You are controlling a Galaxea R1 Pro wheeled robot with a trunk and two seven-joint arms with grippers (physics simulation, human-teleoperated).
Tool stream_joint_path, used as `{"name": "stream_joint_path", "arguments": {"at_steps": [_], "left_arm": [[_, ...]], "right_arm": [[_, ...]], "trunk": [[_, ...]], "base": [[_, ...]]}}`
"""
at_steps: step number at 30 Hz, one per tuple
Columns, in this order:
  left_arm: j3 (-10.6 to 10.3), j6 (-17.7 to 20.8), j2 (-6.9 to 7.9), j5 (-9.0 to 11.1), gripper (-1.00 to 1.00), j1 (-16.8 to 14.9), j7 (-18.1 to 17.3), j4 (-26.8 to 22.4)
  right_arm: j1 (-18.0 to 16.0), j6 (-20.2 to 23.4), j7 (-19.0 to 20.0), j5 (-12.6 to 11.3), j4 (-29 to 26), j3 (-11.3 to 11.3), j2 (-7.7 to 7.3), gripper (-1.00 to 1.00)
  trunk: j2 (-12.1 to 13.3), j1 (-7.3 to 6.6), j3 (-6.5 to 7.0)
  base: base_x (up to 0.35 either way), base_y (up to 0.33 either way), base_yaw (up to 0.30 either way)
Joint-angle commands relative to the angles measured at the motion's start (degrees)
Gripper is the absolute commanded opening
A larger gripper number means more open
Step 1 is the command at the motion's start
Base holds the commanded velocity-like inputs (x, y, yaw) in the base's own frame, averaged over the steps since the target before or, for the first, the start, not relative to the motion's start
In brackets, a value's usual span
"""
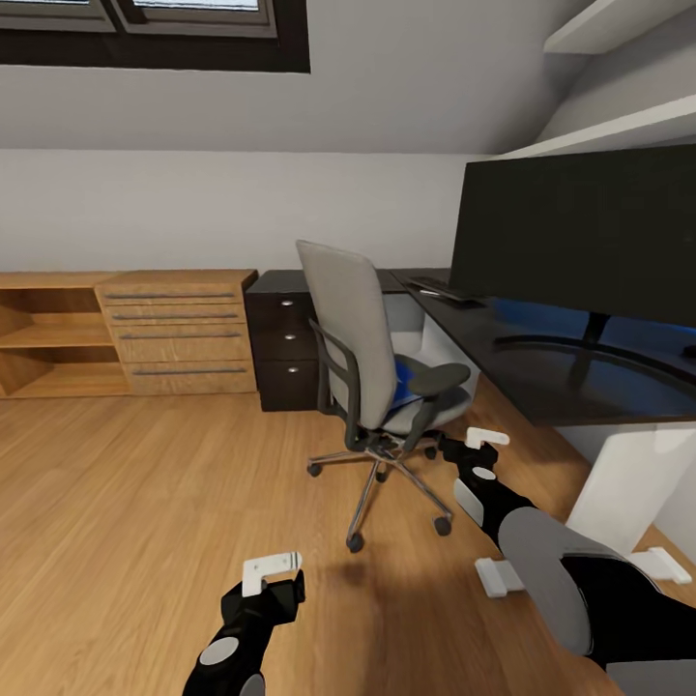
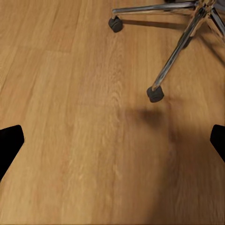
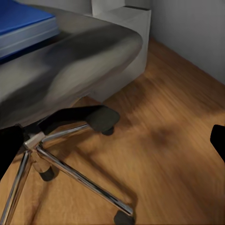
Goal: In the bedroom, organize the workspace by keeping the computer under the desk, ensuring the monitor is on the desk, placing the keyboard on the desk next to the monitor, placing the mouse on the desk next to the keyboard, moving the folder from the swivel chair onto the desk next to the mouse, stacking the notebook on top of the folder with the pen on top of the notebook, and positioning the swivel chair next to the desk.
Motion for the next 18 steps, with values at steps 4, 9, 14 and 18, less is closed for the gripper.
{"name": "stream_joint_path", "arguments": {"at_steps": [4, 9, 14, 18], "left_arm": [[-0.1, 0.0, 0.16, 0.6, 1.00, 0.0, 0.5, -0.1], [-0.1, 0.0, 0.37, 0.6, 1.00, -0.1, 0.5, -0.1], [-0.1, 0.1, 0.49, 0.6, 1.00, 0.0, 0.5, -0.1], [-0.1, 0.1, 0.53, 0.6, 1.00, 0.0, 0.5, -0.1]], "right_arm": [[0.0, -0.4, 0.1, -0.4, 0.1, -0.2, 0.09, 1.00], [0.0, -0.5, 0.1, -0.5, 0.1, -0.1, 0.28, 1.00], [0.0, -0.5, 0.2, -0.6, 0.2, -0.1, 0.47, 1.00], [0.0, -0.5, 0.2, -0.6, 0.2, 0.0, 0.51, 1.00]], "trunk": [[0.0, 0.00, -0.05], [0.0, 0.00, -0.05], [0.0, 0.00, -0.05], [0.0, 0.00, -0.05]], "base": [[0.058, 0.000, 0.000], [0.210, 0.000, 0.000], [0.070, 0.000, 0.000], [0.192, 0.000, 0.000]]}}
